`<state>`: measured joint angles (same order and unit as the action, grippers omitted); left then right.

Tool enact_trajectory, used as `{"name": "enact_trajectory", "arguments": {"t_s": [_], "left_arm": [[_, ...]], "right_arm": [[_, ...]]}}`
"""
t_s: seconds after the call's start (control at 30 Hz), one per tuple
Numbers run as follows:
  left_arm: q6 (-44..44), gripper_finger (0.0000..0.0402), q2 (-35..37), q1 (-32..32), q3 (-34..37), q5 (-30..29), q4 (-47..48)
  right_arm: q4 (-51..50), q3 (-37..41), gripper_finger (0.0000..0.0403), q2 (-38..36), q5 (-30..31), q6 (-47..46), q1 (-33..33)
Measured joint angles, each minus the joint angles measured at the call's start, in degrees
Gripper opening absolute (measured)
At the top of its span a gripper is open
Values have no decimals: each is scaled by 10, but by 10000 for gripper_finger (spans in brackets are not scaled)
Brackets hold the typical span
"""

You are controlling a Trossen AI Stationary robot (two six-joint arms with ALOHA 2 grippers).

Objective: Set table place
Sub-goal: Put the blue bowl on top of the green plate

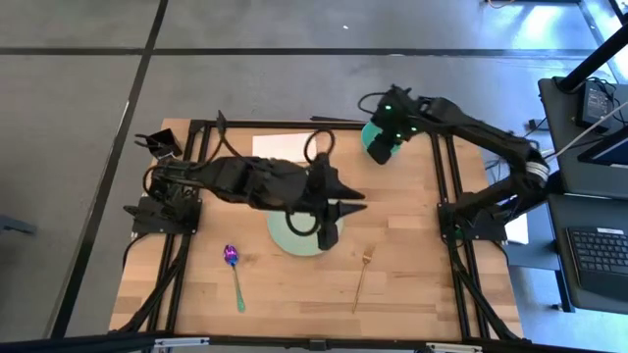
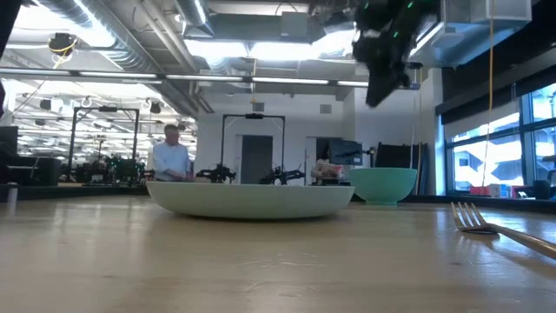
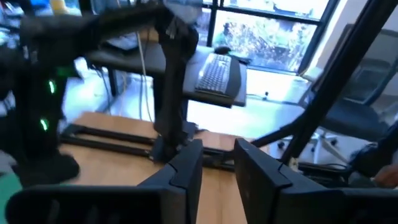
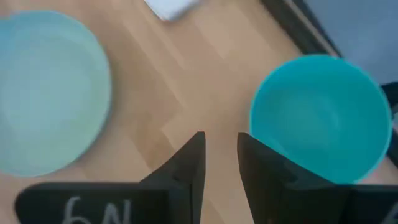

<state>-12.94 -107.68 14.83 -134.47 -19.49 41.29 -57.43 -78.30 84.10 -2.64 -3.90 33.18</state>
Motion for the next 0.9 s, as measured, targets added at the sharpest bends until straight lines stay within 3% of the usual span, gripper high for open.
{"name": "enact_trajectory", "arguments": {"t_s": [0.3, 0.8, 0.9], "left_arm": [[28, 70, 9, -12, -5, -9, 8], [46, 96, 9, -12, -5, -10, 7], [46, 99, 9, -12, -5, -10, 7]], "right_arm": [[8, 0, 94, 104, 103, -38, 20], [21, 0, 94, 172, 100, -63, 33], [24, 0, 94, 172, 73, -62, 34]]}}
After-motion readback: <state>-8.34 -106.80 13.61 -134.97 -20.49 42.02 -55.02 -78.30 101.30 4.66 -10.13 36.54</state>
